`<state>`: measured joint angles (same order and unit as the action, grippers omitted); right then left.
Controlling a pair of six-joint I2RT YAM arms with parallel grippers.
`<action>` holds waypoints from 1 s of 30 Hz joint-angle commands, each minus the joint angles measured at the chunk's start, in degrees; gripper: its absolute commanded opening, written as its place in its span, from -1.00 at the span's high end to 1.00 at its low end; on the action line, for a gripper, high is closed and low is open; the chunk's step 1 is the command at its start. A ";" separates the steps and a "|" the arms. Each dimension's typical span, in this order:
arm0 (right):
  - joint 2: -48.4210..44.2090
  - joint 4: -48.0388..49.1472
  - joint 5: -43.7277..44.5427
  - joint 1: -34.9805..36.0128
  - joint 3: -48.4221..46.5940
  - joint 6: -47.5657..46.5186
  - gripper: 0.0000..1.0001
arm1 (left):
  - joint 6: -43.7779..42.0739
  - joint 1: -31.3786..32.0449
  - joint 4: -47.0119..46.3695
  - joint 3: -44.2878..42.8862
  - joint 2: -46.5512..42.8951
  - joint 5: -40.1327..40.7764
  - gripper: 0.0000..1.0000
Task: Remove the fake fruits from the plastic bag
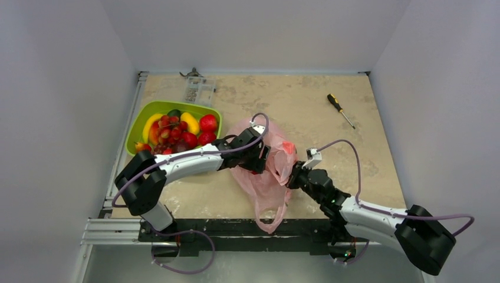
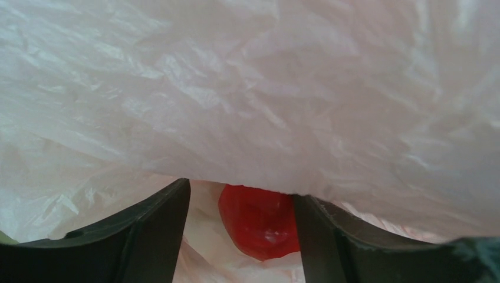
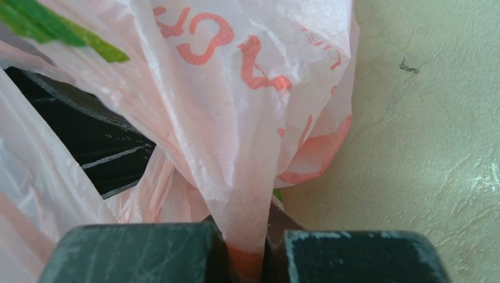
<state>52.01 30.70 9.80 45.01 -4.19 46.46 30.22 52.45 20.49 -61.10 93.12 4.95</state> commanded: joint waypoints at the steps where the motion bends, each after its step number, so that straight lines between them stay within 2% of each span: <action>1: 1.74 4.03 0.54 0.27 0.13 -0.25 1.00 | -0.68 0.00 -0.68 2.27 -1.72 -1.69 -0.40; 2: 1.92 4.25 0.50 0.23 0.20 -0.16 1.00 | -0.83 0.13 -0.71 2.52 -1.46 -1.77 -0.43; 5: 2.21 4.32 0.66 0.29 0.14 -0.26 1.00 | -1.02 1.43 0.26 2.95 -0.46 -0.11 -0.70; 8: 2.29 4.28 0.91 0.27 0.14 -0.34 1.00 | -1.30 3.19 1.55 3.23 0.49 2.36 -0.77; 22: 4.28 4.62 1.25 0.27 -0.21 -0.82 1.00 | 0.94 7.14 -4.06 11.27 0.19 3.17 -0.78; 27: 3.30 1.95 3.71 0.27 -1.55 -0.76 1.00 | -0.97 6.93 -2.36 7.33 -2.14 3.74 -0.64; 30: 1.46 -3.46 8.72 0.16 -5.09 -0.05 1.00 | -2.96 5.53 0.40 1.13 -2.07 2.68 -0.65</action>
<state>55.70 31.05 10.26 45.36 -4.36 46.46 30.28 59.09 18.31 -52.42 93.25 8.16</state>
